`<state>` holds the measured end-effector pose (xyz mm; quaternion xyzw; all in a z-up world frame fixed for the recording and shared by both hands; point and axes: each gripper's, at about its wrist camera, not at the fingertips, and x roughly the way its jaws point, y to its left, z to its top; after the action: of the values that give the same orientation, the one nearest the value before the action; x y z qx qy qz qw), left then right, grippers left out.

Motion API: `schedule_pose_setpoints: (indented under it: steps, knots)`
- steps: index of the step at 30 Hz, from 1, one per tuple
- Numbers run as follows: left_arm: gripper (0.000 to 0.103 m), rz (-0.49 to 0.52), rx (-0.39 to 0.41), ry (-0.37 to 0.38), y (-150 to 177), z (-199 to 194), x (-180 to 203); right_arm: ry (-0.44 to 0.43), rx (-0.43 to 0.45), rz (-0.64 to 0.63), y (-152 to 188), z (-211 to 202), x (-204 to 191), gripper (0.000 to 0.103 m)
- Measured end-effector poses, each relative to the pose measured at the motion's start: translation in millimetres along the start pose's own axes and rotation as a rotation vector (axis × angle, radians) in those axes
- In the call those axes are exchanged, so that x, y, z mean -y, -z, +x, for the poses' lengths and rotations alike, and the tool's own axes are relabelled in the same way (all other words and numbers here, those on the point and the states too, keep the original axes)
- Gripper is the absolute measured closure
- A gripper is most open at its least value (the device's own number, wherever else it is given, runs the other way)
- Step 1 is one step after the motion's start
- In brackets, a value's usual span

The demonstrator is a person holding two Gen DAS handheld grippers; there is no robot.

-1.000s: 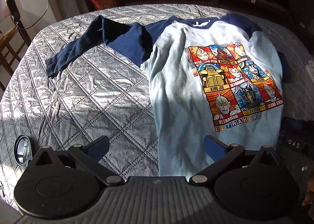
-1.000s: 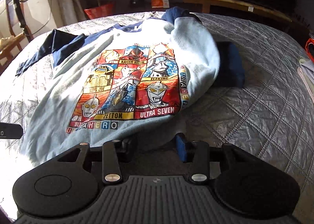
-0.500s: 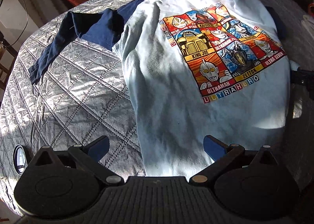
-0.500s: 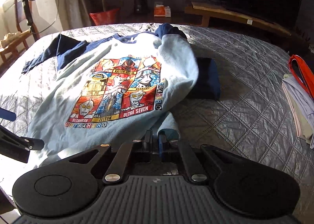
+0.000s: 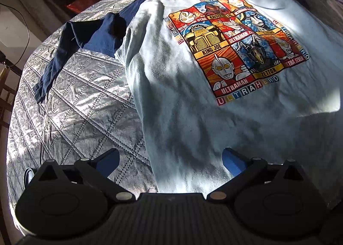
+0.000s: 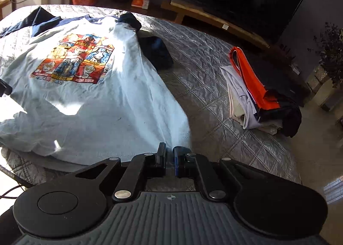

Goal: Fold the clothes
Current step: 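Move the right gripper to the navy sleeve cuff and grasp it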

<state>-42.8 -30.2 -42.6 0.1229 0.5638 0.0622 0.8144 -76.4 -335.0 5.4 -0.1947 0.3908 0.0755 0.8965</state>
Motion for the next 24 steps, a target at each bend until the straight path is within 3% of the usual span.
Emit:
schedule_pose_setpoints:
  steps: [4, 7, 9, 12, 15, 19, 21, 24]
  knots:
    - [0.001, -0.009, 0.000, -0.004, 0, 1, -3, 0.039, 0.037, -0.071, -3, -5, -11, 0.087]
    - [0.001, 0.005, -0.005, -0.009, 1, 3, -2, -0.002, -0.072, -0.048, 9, 8, -4, 0.084]
    - [0.001, 0.008, -0.001, -0.010, 1, 2, -3, -0.001, -0.074, 0.053, 16, 7, 14, 0.084]
    - [0.001, -0.001, 0.020, -0.009, -2, -1, -8, -0.098, 0.021, 0.250, 5, 1, 47, 0.079]
    - [0.001, -0.012, 0.054, -0.028, -12, -3, -16, -0.192, 0.097, 0.314, -35, 14, 62, 0.071]
    - [0.001, -0.072, 0.060, -0.037, -30, 6, -32, -0.258, 0.240, 0.230, -119, 45, 55, 0.060]
    - [0.001, -0.108, 0.061, -0.041, -38, 10, -40, -0.286, 0.266, 0.225, -160, 71, 54, 0.046]
    - [0.001, -0.165, 0.057, -0.046, -48, 17, -52, -0.353, 0.247, 0.302, -214, 125, 57, 0.046]
